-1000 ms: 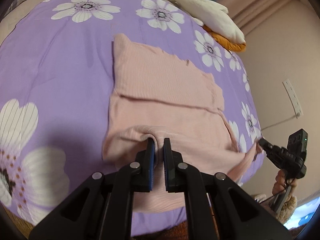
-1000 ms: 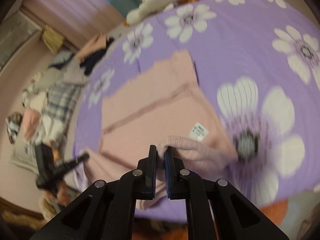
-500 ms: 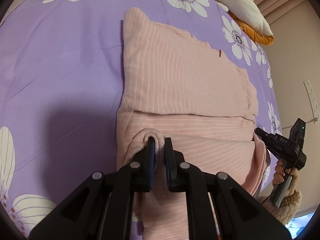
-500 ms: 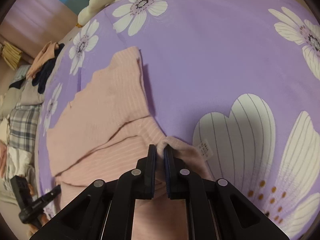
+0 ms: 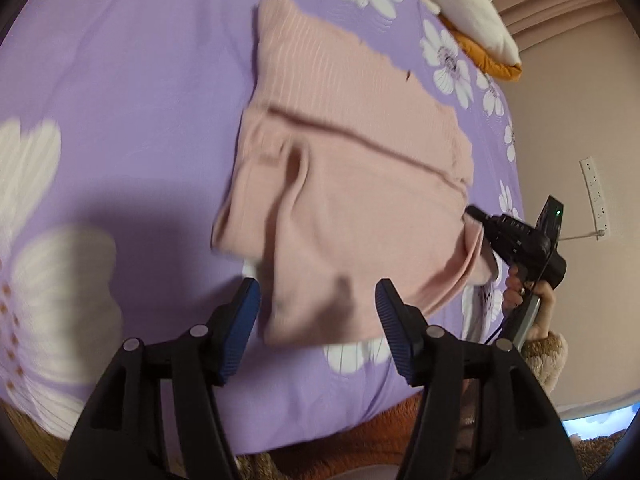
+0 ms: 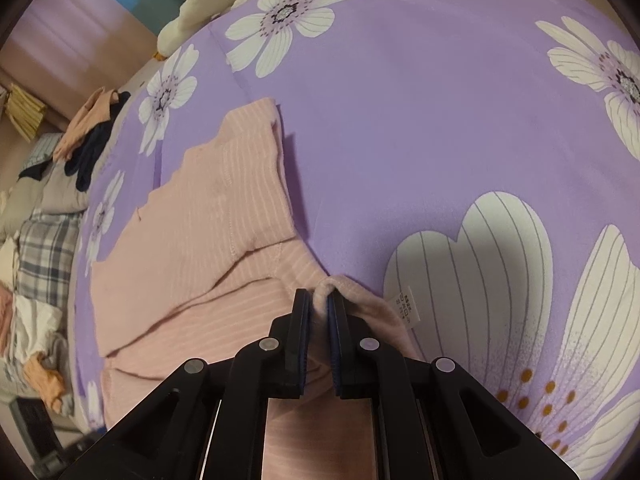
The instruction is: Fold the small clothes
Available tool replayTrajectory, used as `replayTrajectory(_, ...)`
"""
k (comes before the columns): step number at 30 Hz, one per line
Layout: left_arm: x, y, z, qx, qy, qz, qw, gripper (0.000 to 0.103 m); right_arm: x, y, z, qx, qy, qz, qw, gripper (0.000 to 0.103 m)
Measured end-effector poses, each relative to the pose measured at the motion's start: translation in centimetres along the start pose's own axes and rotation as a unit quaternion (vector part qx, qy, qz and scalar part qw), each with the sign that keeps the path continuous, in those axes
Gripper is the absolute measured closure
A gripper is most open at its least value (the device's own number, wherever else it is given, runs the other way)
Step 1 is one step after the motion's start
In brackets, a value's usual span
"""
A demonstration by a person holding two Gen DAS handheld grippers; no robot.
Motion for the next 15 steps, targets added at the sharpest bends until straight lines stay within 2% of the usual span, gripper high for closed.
replayTrajectory(3,-0.1,-0.5,-0.7,-0.004,-0.009,0.017,0.9998,0.045,0.0,-0.1,0.0,0.003,-0.003,0.003,1.000,0.094)
replayTrajectory(5,0.6,-0.5,-0.7,0.002,-0.014,0.010,0.9999,0.047,-0.1,-0.1,0.1,0.005,-0.006,0.006,1.000,0.094)
replayTrajectory(6,0.9,-0.5,-0.8,0.001,-0.019,0.006,0.9998,0.058,-0.1,-0.1,0.1,0.006,-0.006,0.006,1.000,0.094)
replayTrajectory(7,1.2,-0.6,-1.0,-0.004,-0.025,0.002,0.9997,0.077,-0.1,-0.1,0.1,0.006,-0.007,0.007,1.000,0.094)
replayTrajectory(9,1.8,-0.8,-1.8,-0.024,-0.039,-0.001,0.9989,0.093,-0.2,-0.1,0.1,0.007,-0.008,0.006,1.000,0.094)
replayTrajectory(11,2.1,-0.8,-1.6,-0.012,-0.047,0.012,0.9987,0.094,-0.3,-0.1,0.2,0.007,-0.011,0.007,1.000,0.094)
replayTrajectory(15,3.8,0.7,1.4,0.039,-0.080,0.001,0.9960,0.095,-0.5,-0.3,0.6,0.005,-0.011,0.007,1.000,0.094)
Point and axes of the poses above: each gripper's, at about its wrist camera, not at the fingertips, and z roughly against the way its jaws point, x to its right, y to its top, the point moved 7 cm from there along -z, roughly the way its jaws point, and after that the axes turned 12 degrees about -x, right-handed, at the moved point
